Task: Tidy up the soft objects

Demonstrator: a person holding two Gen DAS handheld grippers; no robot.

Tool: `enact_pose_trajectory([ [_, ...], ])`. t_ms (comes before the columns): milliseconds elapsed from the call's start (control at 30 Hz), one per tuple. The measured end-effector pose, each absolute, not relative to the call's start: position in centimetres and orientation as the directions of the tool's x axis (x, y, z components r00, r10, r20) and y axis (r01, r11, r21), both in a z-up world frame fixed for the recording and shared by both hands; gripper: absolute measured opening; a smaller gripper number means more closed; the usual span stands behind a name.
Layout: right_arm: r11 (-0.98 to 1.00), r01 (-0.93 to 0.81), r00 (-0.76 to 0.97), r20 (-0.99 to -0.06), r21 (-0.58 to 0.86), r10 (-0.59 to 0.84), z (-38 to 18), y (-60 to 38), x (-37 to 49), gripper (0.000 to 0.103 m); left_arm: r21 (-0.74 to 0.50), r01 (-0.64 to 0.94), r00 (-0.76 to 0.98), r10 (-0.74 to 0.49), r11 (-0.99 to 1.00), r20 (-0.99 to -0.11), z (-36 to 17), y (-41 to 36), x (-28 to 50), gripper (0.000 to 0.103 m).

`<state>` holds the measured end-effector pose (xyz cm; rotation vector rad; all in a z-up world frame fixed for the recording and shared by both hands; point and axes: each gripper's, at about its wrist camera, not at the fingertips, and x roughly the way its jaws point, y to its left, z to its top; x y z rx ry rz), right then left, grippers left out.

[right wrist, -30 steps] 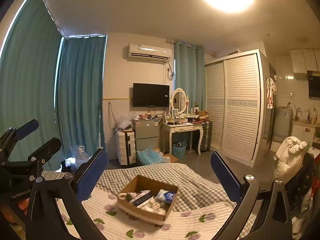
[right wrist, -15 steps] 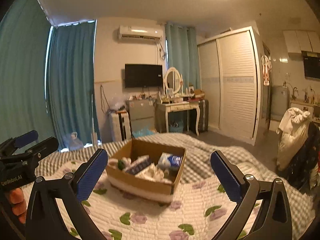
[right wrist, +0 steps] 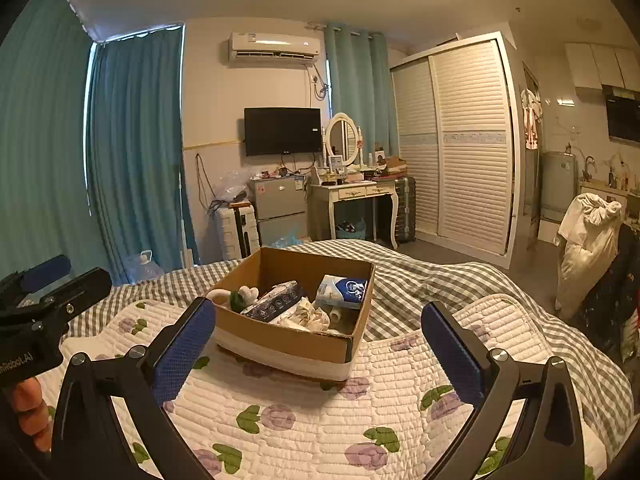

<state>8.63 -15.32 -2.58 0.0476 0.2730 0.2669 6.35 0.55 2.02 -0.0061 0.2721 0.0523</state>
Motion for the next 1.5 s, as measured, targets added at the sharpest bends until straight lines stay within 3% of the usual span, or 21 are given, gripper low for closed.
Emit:
enact_pose_trajectory([
  [1500, 0.967, -0.240, 0.928, -0.272, 0.087, 0.255, -3.1, -15.3, 8.2, 0.103, 0.013, -0.050, 0.953, 0.052, 0.999, -0.298, 0.6, 0.7, 6.7, 0.091],
])
